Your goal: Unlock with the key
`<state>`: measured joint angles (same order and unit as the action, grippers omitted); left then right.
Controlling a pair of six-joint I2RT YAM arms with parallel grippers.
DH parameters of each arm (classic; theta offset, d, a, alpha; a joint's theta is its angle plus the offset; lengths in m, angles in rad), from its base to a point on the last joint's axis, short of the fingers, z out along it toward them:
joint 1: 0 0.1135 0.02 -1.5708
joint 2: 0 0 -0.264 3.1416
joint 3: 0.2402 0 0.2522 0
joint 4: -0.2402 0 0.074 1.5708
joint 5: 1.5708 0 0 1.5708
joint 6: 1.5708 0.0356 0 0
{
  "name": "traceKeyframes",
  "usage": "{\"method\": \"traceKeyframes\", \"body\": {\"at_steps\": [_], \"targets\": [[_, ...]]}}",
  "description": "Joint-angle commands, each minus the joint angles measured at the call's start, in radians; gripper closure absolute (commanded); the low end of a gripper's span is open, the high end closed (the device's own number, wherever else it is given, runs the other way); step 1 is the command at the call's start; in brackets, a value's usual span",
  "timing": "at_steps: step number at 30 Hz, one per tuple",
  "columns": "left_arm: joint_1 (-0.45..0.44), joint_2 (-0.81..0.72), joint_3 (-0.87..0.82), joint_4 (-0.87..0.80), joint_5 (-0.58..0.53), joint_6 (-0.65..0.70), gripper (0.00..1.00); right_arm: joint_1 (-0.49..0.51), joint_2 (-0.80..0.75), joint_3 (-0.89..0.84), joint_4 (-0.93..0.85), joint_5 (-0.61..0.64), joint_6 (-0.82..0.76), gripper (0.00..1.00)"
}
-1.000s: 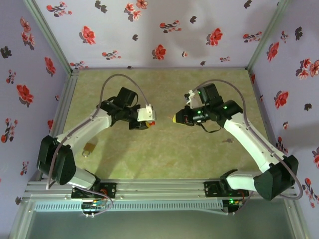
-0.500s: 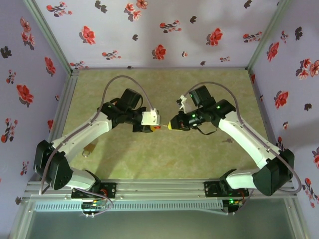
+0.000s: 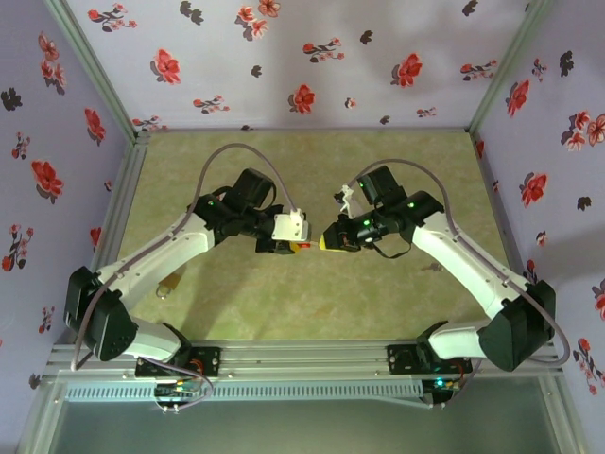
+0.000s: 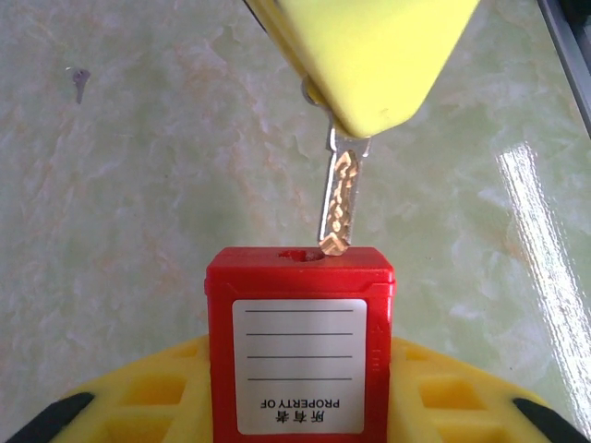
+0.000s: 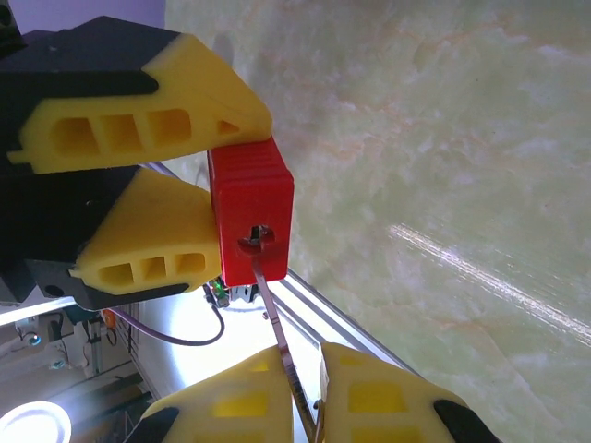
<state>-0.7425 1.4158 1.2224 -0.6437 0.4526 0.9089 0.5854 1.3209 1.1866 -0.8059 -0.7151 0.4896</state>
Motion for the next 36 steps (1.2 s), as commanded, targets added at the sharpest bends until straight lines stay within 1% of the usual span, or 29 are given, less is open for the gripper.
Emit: {"method": "traceKeyframes", "body": {"at_steps": [1, 6, 14, 20, 27, 32, 36], "targets": [[-0.029, -0.02, 0.035, 0.003, 0.044, 0.005, 1.0, 0.007, 0.012, -0.021, 0.029, -0.009, -0.002, 1.0], [-0.043, -0.016, 0.03, -0.004, 0.044, 0.014, 1.0, 0.007, 0.015, -0.031, 0.054, -0.016, 0.017, 1.0], [-0.06, -0.007, 0.03, 0.035, 0.027, -0.001, 1.0, 0.008, 0.005, -0.059, 0.091, -0.046, 0.051, 1.0], [-0.083, -0.036, -0.005, 0.143, -0.029, -0.009, 1.0, 0.008, -0.002, -0.115, 0.172, -0.11, 0.128, 1.0], [-0.132, -0.072, -0.038, 0.244, -0.053, -0.016, 1.0, 0.005, 0.033, -0.12, 0.214, -0.184, 0.187, 1.0], [-0.177, -0.106, -0.038, 0.279, -0.07, -0.019, 1.0, -0.008, 0.058, -0.122, 0.211, -0.22, 0.198, 1.0], [-0.185, -0.13, -0.034, 0.283, -0.046, -0.053, 1.0, -0.028, 0.05, -0.127, 0.245, -0.254, 0.22, 1.0]]}}
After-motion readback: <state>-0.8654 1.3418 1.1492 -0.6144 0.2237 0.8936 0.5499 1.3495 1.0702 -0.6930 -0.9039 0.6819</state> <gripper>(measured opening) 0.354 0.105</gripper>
